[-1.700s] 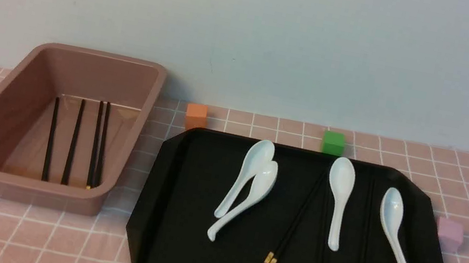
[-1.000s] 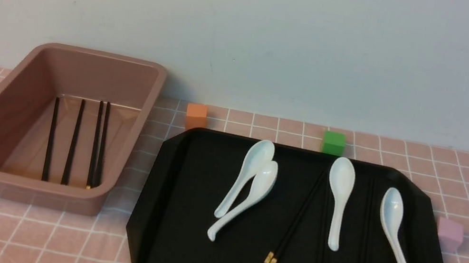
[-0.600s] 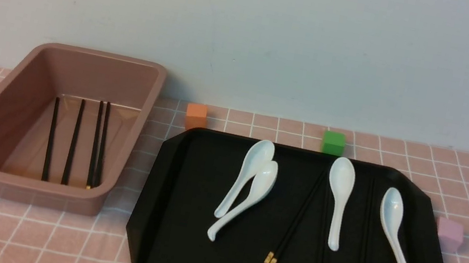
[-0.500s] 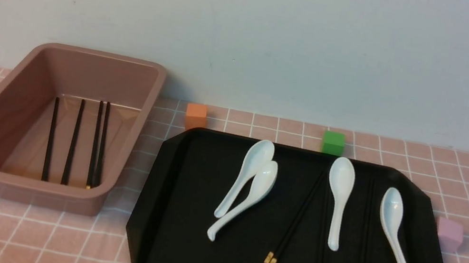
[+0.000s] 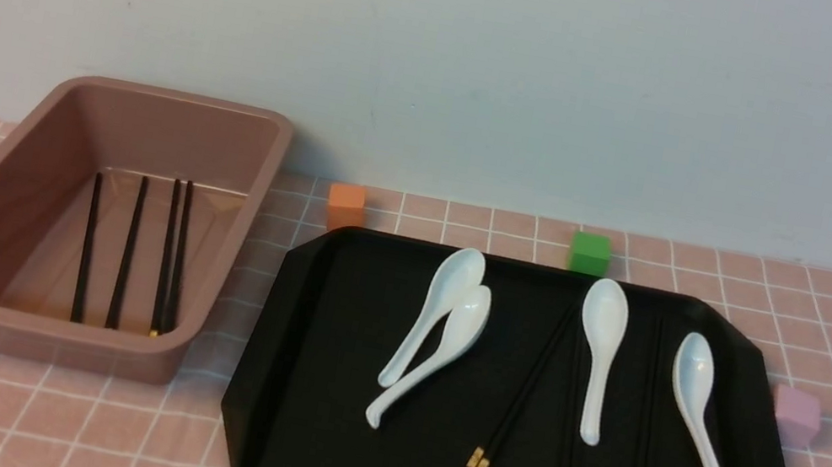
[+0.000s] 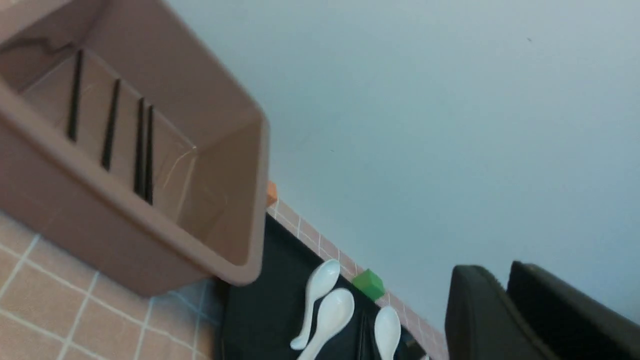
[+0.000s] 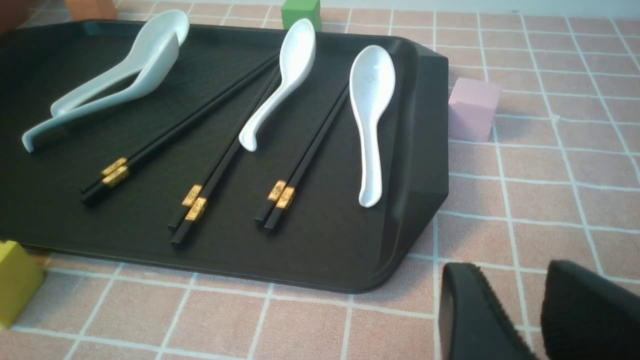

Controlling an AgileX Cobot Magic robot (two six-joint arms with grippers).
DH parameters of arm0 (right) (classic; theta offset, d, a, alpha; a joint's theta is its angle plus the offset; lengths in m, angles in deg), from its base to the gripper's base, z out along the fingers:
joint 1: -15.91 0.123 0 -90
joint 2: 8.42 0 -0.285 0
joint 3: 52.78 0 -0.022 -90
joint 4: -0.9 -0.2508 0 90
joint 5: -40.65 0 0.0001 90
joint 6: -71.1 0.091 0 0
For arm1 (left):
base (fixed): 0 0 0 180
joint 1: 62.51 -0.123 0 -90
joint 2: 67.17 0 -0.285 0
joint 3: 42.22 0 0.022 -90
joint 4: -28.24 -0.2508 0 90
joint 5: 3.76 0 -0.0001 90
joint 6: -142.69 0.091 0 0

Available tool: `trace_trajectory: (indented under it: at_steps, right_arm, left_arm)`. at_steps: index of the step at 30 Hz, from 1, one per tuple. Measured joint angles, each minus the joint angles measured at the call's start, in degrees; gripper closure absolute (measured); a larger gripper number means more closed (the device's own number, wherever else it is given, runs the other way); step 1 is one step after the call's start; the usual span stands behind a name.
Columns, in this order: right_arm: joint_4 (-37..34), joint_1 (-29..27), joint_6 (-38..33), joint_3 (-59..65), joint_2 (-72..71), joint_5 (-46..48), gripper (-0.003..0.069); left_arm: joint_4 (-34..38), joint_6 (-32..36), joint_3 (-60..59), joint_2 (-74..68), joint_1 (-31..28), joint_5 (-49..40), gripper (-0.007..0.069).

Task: On pink tablecloth take chopsticks from black tray and put them in box.
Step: 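Reach over to the black tray and grasp a pair of chopsticks with the left gripper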

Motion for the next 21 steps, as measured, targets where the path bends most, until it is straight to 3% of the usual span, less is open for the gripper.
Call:
trace_trajectory:
  at_steps: [6,10,12,18,21]
  right_arm:
    - [0.00,0.00,0.00,0.00,0.00,0.00,0.0419]
    - [0.00,0.00,0.00,0.00,0.00,0.00,0.0419]
    - [0.00,0.00,0.00,0.00,0.00,0.00,0.0419]
    - [0.00,0.00,0.00,0.00,0.00,0.00,0.0419]
    - [0.00,0.00,0.00,0.00,0.00,0.00,0.0419]
  left_arm:
    - [-4.04,12.00,17.36,-24.28,0.00,-25.09,0.0638]
    - [-4.73,20.93,26.25,-40.54,0.44,-34.47,0.0638]
    - [-5.14,22.16,29.75,-48.39,2.37,-35.11,0.0638]
    - [-9.39,22.16,40.93,-69.94,15.26,-33.60,0.0638]
    - [-12.10,20.33,49.97,-82.28,25.66,-32.70,0.0638]
